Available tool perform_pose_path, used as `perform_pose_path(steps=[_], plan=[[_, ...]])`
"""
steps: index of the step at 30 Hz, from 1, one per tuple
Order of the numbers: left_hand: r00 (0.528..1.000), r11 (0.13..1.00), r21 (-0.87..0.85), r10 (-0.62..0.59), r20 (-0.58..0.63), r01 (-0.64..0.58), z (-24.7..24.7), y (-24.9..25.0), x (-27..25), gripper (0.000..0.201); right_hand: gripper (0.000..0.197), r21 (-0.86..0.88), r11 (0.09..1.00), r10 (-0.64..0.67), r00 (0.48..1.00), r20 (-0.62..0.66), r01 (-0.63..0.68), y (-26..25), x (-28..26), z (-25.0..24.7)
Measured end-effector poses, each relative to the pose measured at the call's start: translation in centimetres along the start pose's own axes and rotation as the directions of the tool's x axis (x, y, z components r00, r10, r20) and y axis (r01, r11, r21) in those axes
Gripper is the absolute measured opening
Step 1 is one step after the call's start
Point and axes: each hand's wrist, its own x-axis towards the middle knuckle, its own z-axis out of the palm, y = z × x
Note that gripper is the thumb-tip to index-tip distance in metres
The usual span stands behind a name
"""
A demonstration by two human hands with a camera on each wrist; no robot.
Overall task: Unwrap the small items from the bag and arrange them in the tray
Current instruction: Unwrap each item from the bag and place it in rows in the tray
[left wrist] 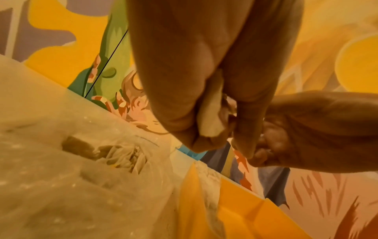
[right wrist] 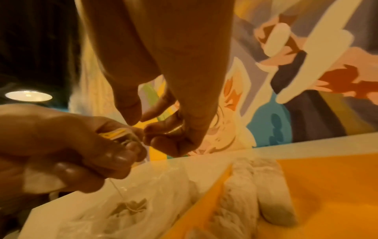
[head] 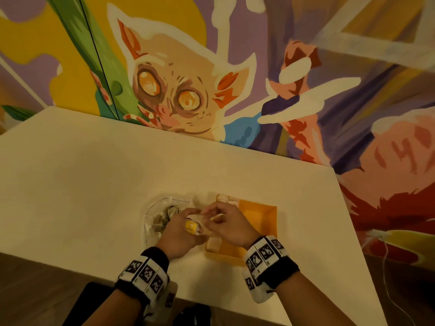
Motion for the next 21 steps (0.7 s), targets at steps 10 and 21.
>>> perform_pose_path(steps=[10, 21], plan=[[0.991, 0.997, -0.056, 0.052, 0.119, -0.046, -0.9, 1.5, -2.7, 0.051, 0.009, -0.135, 0.99, -0.037, 0.999, 0.006, 0.037, -1.3, -3.1, 2.2], [0.987, 0.986, -0.154, 0.083, 0.139, -0.062, -1.0, 2.3, -4.5, 0.008, 0.006, 0.291, 0.952, 0.115, 0.992, -0.049, -0.096, -1.3, -4.2, 1.3]])
